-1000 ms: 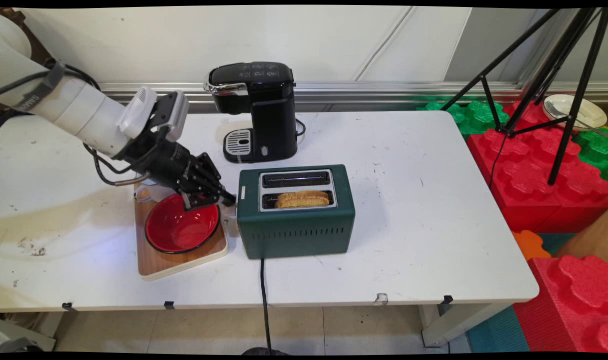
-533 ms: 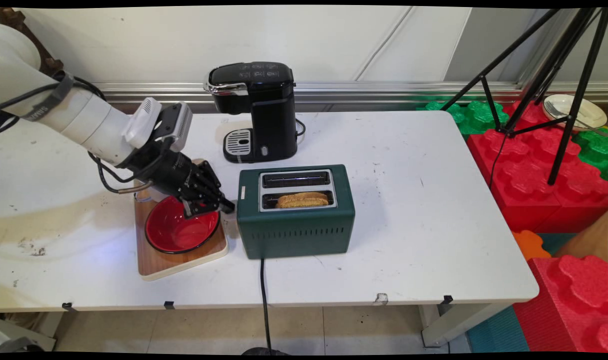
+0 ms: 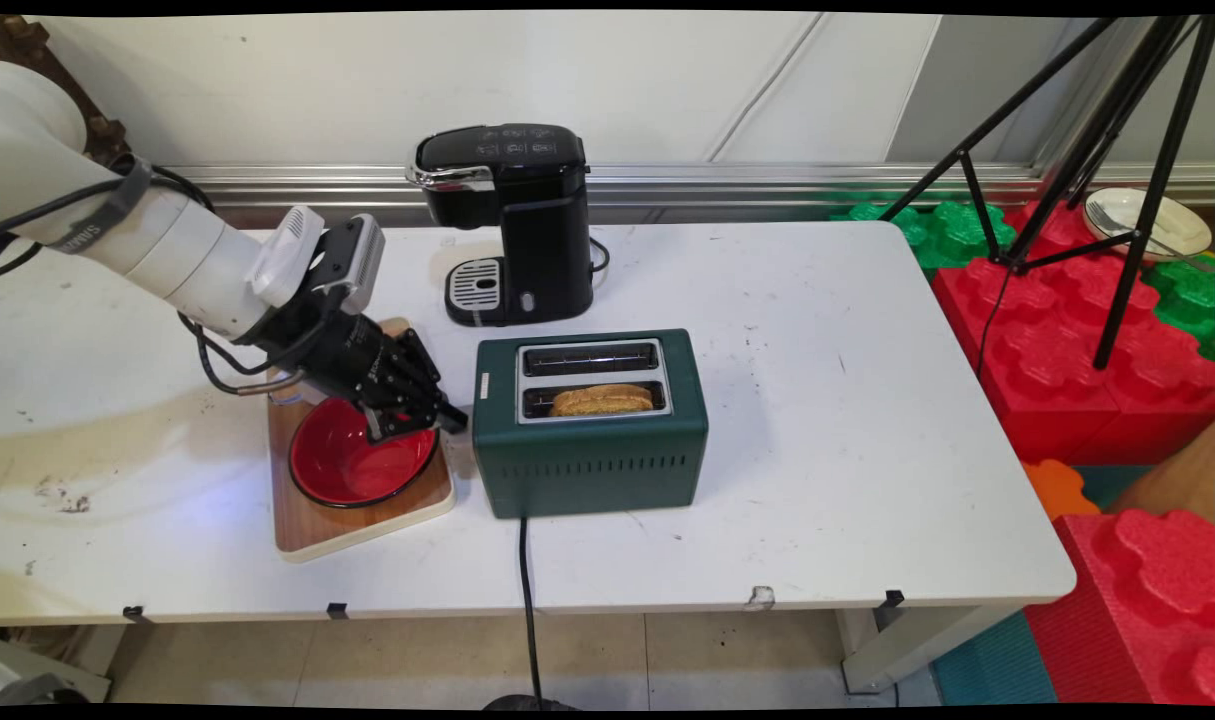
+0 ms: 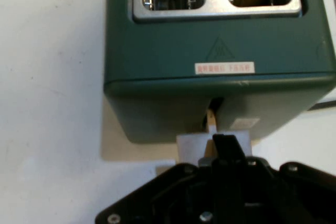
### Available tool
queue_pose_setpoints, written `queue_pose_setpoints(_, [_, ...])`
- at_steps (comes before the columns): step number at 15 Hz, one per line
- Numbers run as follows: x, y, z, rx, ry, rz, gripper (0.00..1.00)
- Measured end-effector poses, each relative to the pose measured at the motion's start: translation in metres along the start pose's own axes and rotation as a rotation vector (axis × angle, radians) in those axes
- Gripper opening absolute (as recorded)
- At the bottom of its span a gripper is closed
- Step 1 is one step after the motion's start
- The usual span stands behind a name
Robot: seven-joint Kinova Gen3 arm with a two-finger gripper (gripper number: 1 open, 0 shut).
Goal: Press the toaster switch
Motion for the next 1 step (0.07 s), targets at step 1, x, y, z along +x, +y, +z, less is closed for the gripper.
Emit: queue_pose_setpoints(1, [-0.0008, 0.0003, -0.0010, 0.001, 0.000, 0.001, 0.00])
